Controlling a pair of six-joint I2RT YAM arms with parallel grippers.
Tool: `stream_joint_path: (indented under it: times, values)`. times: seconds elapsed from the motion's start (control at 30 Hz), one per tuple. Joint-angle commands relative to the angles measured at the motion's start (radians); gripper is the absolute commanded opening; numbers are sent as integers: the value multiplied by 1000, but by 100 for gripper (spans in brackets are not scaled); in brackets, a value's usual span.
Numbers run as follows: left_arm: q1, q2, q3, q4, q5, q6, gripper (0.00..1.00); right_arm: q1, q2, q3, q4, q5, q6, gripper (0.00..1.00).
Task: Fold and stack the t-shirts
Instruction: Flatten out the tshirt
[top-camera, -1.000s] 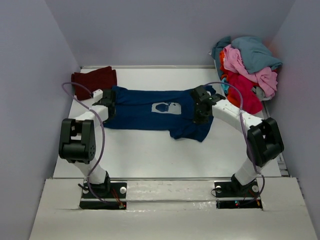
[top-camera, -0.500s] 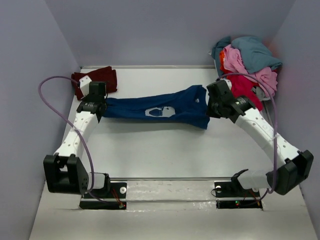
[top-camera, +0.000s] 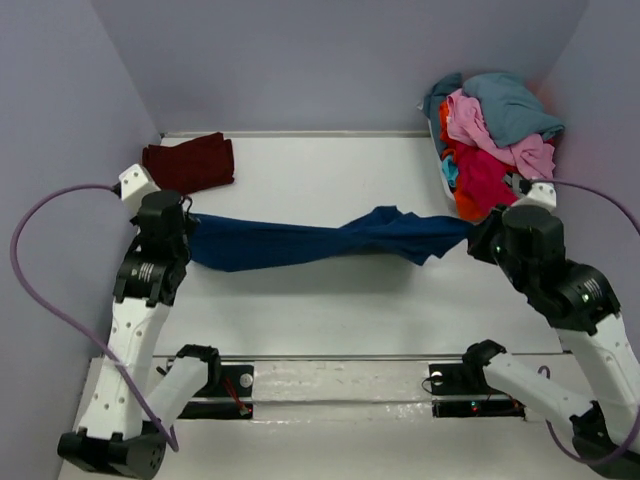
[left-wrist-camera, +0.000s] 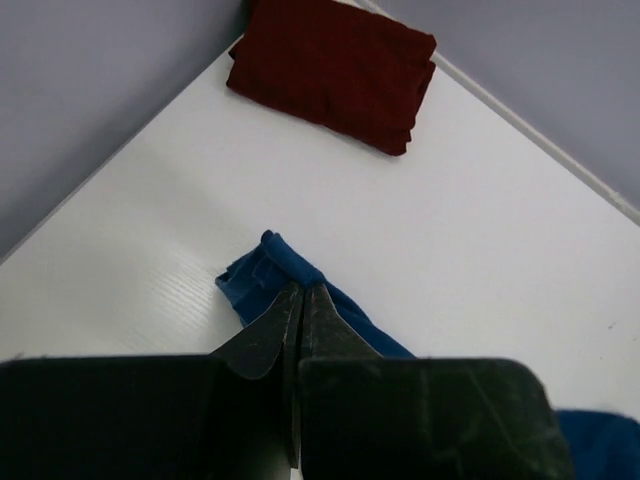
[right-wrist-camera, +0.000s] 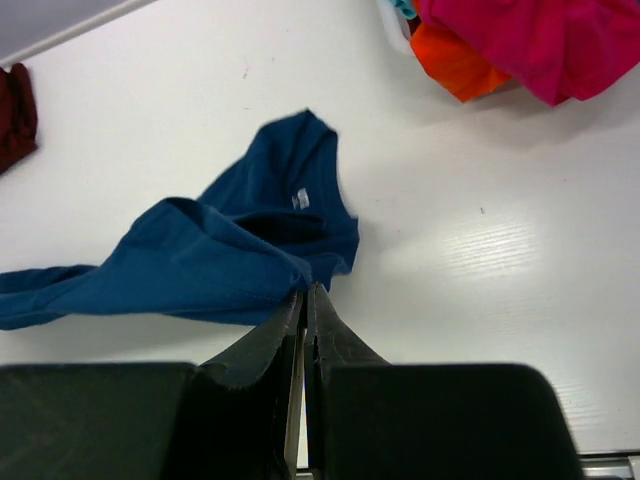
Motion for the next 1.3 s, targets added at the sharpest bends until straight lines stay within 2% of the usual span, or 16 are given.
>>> stream_joint_path:
  times: [0.0, 0.1, 0.2, 0.4, 0.5, 0.6, 0.77, 0.93, 1.07, 1.2, 1.27]
  values:
    - [2, -174, -95, -19, -93, 35, 6, 3, -168, -126, -13, 9, 18, 7]
    - [-7, -277, -136, 7, -113, 60, 6, 3, -283, -200, 32, 6, -17, 7]
    - [-7, -329, -136, 53, -131, 107, 6, 3, -306, -199, 76, 39, -51, 7]
    - [-7, -302, -48, 110, -106, 118, 6, 3, -181, -81, 190, 9, -126, 7]
    - [-7, -210, 66, 126, -112, 143, 6, 3, -24, 76, 190, 10, -158, 7]
    - [-7, -100, 223, 132, -135, 164, 6, 3, 61, 221, 231, 7, -200, 7]
    - [-7, 45, 554, 106, -127, 184, 6, 3, 206, 548, 187, 41, -270, 7]
    - [-17, 129, 787, 115, -119, 216, 6, 3, 241, 674, 227, 59, -348, 7]
    - [-17, 149, 880, 109, -129, 230, 6, 3, 229, 725, 250, 47, -388, 7]
    - [-17, 122, 868, 93, -110, 216, 6, 3, 191, 711, 247, 30, -378, 7]
    - [-17, 82, 810, 96, -125, 216, 6, 3, 163, 672, 251, 39, -375, 7]
